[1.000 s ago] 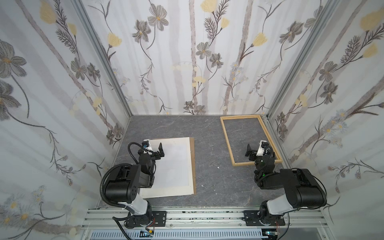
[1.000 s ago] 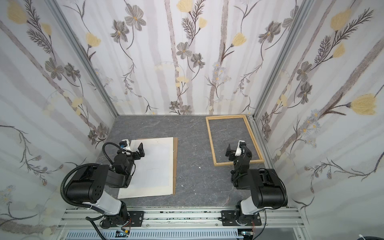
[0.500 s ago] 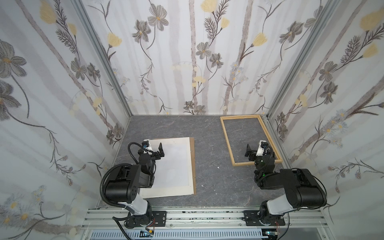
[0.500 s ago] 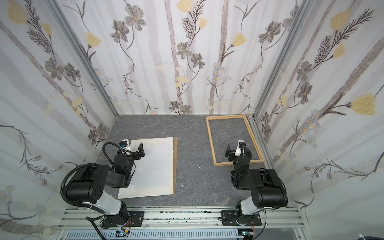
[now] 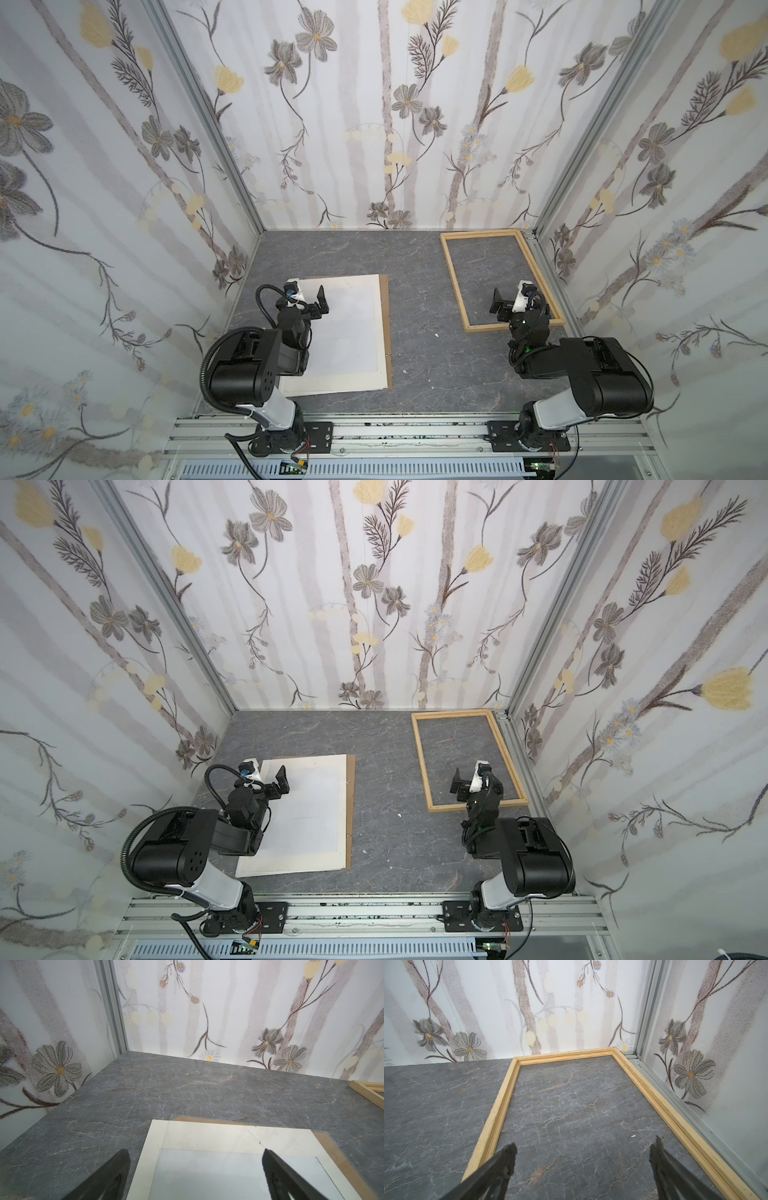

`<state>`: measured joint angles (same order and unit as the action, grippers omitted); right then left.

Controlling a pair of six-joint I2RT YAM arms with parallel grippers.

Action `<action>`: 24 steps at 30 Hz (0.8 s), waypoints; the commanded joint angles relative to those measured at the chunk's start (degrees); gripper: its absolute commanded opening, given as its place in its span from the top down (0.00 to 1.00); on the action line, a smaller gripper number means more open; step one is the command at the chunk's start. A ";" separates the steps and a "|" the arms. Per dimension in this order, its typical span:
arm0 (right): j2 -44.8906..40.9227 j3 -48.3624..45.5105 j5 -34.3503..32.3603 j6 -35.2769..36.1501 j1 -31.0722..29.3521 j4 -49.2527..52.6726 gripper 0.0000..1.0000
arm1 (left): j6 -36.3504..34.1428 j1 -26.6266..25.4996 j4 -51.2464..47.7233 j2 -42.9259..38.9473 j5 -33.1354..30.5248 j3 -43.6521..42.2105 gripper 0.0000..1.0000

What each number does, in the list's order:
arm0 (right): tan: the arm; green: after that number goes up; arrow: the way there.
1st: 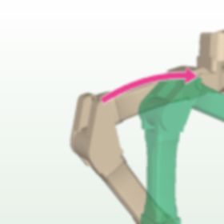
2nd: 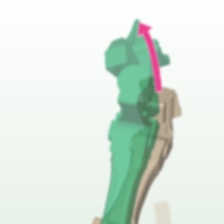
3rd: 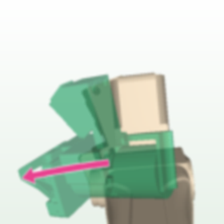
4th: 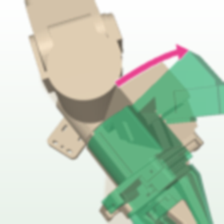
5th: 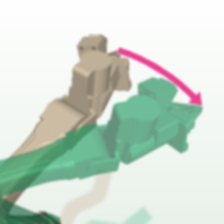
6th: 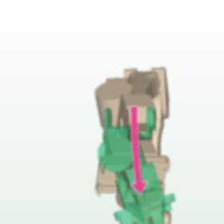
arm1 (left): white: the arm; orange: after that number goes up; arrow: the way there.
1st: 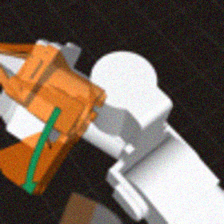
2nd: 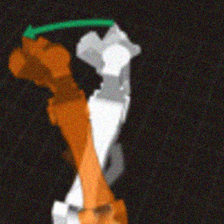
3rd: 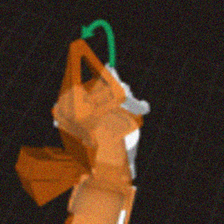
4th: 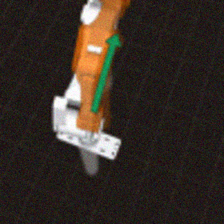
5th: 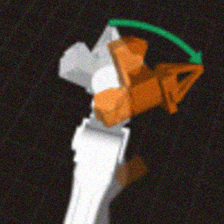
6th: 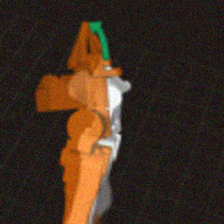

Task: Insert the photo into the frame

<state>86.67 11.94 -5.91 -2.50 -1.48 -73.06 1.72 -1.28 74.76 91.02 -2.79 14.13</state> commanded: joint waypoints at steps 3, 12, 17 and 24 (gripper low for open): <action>-0.17 0.01 0.33 0.69 -0.02 -1.26 0.00 | 0.66 0.40 0.61 -0.14 1.01 0.26 0.00; -10.05 -0.47 -0.68 1.79 -1.29 5.37 0.00 | -0.06 -0.82 -9.53 -7.42 -1.76 2.83 0.00; -30.95 11.55 -3.54 -16.26 -2.49 44.06 0.00 | 19.08 -2.91 -49.22 -27.18 -9.77 16.27 0.00; -25.66 27.11 9.06 -22.65 -1.88 69.48 0.00 | 31.85 -2.86 -73.35 -37.61 5.42 20.87 0.00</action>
<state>58.06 33.67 -4.14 -22.17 -2.52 -21.93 26.46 -3.62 18.13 55.22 -3.51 33.95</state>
